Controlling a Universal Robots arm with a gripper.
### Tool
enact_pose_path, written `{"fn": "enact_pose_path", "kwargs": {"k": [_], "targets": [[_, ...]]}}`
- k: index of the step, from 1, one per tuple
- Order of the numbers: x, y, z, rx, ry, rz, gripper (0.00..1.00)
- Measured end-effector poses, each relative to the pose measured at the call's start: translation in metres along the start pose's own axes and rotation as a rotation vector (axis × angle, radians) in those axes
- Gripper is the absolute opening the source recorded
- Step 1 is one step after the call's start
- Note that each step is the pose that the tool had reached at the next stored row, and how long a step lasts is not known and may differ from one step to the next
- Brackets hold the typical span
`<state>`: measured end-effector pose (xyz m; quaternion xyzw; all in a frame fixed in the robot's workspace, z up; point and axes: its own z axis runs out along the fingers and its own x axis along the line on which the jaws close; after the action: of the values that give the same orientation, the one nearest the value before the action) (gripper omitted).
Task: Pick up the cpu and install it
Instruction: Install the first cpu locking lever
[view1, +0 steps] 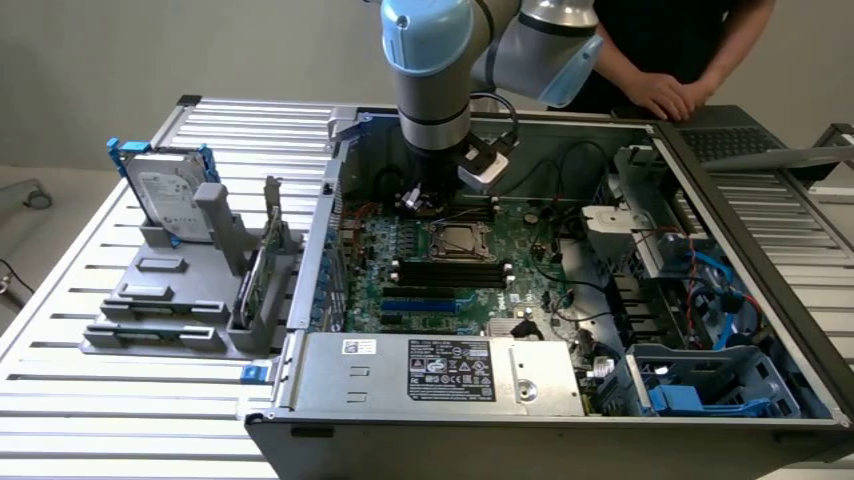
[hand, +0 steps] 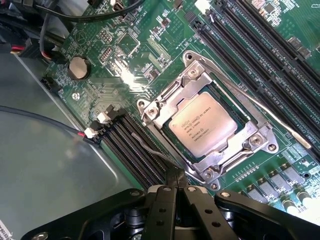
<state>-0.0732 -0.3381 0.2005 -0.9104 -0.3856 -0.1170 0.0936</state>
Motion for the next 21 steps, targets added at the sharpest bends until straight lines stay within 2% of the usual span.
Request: {"fn": "enact_pose_path", "kwargs": {"k": [8,21], "targets": [[0.0,0.0,0.0,-0.0052,-0.0038,0.004,0.11],[0.001,0.0,0.0022,-0.0066,-0.0051,0.003,0.11]]}}
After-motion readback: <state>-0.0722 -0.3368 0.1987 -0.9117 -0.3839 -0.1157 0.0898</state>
